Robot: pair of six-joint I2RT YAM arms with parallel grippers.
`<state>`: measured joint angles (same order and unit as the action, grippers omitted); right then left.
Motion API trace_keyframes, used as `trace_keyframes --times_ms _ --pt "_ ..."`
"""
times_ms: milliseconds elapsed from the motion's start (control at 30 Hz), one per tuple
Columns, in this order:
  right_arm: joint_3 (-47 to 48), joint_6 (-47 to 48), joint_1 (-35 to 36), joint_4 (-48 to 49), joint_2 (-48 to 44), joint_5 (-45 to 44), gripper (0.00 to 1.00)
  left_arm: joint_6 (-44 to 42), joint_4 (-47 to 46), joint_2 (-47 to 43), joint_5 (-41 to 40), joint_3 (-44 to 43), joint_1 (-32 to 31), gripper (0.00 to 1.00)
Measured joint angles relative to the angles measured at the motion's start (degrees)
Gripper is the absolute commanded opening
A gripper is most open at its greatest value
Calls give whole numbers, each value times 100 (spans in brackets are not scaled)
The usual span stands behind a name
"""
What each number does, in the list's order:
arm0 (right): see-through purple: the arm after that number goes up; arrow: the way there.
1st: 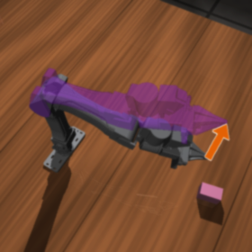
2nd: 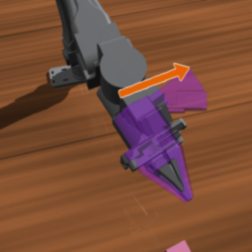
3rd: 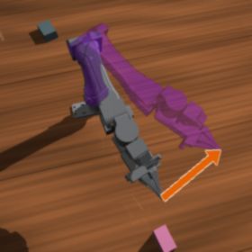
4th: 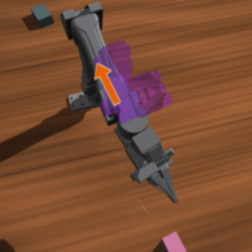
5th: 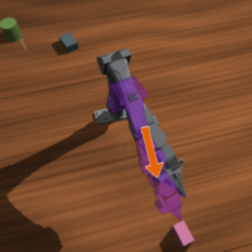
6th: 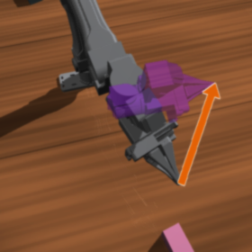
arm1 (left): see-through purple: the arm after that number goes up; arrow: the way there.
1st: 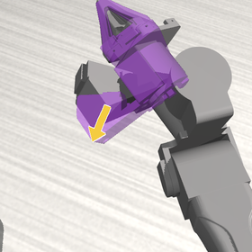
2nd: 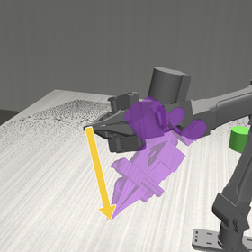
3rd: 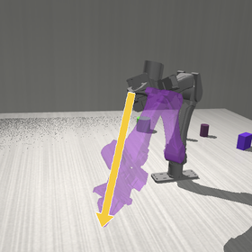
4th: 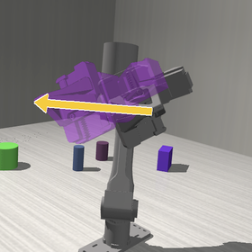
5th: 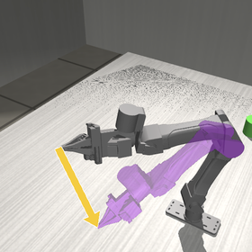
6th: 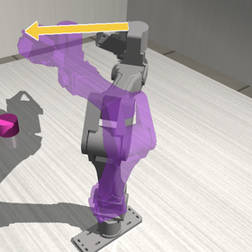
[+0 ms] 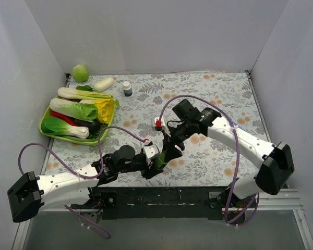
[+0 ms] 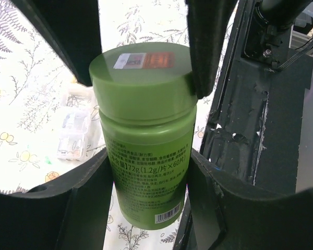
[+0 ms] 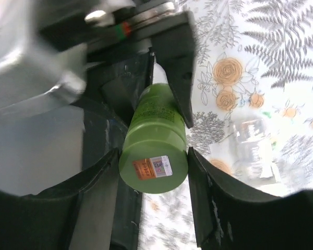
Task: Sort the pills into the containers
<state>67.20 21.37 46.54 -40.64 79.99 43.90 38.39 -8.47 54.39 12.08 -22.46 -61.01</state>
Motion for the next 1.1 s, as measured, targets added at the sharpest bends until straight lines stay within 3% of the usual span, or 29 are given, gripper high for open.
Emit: trace_keyframes --times_ms 133,233,467,633,800,1100 --pt "1043 2400 76 -1399 667 273 2 -28 -66 -48 66 0 42 0" --pt "1051 3834 160 -1722 612 339 4 -118 -79 -24 155 2 52 0" --pt "708 5222 382 -1438 -146 -151 5 -308 -101 22 382 9 55 0" --pt "732 5486 372 -1272 -205 -269 5 -369 -76 22 581 35 37 0" --pt "732 5077 140 -1047 -232 -282 4 -389 -2 -13 601 35 37 0" --pt "358 3235 -2398 -90 -590 -262 8 -387 26 -393 544 72 37 0"
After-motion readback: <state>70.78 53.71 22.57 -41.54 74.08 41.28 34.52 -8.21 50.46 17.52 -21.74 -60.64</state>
